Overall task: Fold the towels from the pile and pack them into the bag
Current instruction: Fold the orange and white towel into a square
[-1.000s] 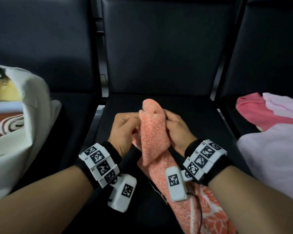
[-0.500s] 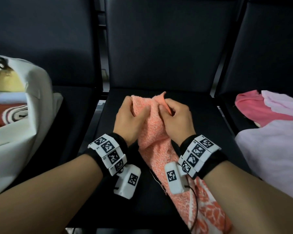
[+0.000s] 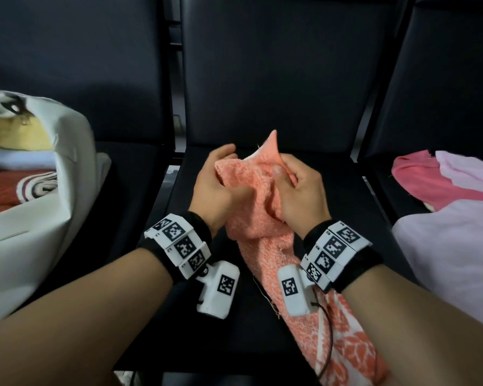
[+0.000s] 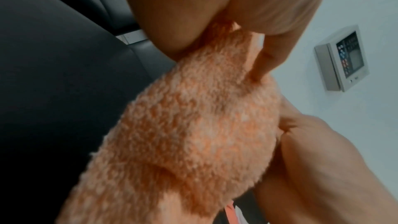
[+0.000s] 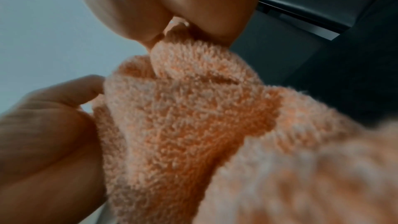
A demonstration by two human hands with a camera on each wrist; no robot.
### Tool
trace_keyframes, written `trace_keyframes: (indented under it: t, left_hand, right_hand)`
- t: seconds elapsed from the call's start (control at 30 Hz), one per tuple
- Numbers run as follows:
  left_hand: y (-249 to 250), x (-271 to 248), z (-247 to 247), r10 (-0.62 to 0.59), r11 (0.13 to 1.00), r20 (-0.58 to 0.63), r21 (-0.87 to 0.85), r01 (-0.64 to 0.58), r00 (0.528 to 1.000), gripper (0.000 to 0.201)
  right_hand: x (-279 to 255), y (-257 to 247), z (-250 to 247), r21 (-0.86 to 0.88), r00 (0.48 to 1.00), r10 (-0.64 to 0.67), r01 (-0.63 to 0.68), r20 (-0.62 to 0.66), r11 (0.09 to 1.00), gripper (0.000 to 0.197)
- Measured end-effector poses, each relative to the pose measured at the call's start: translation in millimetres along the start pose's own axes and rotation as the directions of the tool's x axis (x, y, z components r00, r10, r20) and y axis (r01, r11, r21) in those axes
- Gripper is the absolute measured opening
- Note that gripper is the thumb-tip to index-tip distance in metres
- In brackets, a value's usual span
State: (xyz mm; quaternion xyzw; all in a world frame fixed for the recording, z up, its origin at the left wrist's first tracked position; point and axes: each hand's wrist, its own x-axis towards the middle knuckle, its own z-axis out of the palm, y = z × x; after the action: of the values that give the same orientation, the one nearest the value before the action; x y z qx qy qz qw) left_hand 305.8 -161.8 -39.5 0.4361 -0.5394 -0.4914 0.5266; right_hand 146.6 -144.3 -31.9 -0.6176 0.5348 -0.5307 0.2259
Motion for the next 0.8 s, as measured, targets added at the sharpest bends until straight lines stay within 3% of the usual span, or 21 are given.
trace_keyframes:
  t: [0.1, 0.17, 0.2, 0.33, 0.5, 0.67, 0.8]
  left_hand:
    - [5.9, 4.4, -1.4, -0.085, 0.985, 0.001, -0.152, 0.084, 0.996, 0.036]
    - [7.6, 4.9, -2.5, -0.095, 0.985, 0.003, -0.146, 0.095, 0.995, 0.016]
    - [7.7, 4.9, -3.0, -0.098, 0.986, 0.006, -0.133, 0.098, 0.995, 0.017]
    - [8.9, 4.3, -2.9, -0.054, 0.995, 0.087, -0.078, 0.061, 0.995, 0.052]
    - [14.8, -1.7, -0.4, -0.041, 0.999, 0.122, -0.030, 0.045, 0.992, 0.005]
    - [18.3, 3.8, -5.4, -0.002, 1.000, 0.047, -0.021, 0.003, 0.999, 0.016]
    - [19.5, 11.3, -16.6, 0.010, 1.000, -0.074, -0.016, -0.011, 0.997, 0.020]
  right_hand:
    - [2.8, 4.4, -1.6, -0.036, 0.999, 0.018, -0.020, -0.039, 0.999, 0.021]
    - [4.5, 5.5, -3.3, -0.056, 0.997, 0.025, -0.029, -0.070, 0.998, 0.018]
    - [5.1, 5.1, -4.2, -0.061, 0.996, 0.023, -0.028, -0.084, 0.998, 0.017]
    - [4.0, 1.1, -6.2, -0.062, 0.994, 0.007, -0.014, -0.109, 0.998, 0.017]
    - [0.9, -1.5, -4.0, -0.052, 0.998, -0.050, 0.048, -0.038, 0.998, 0.015]
    - [1.6, -2.4, -8.6, -0.089, 0.998, 0.011, -0.005, 0.068, 0.996, 0.008]
    - [3.3, 3.9, -10.2, -0.271, 0.979, 0.135, -0.089, 0.155, 0.958, 0.010]
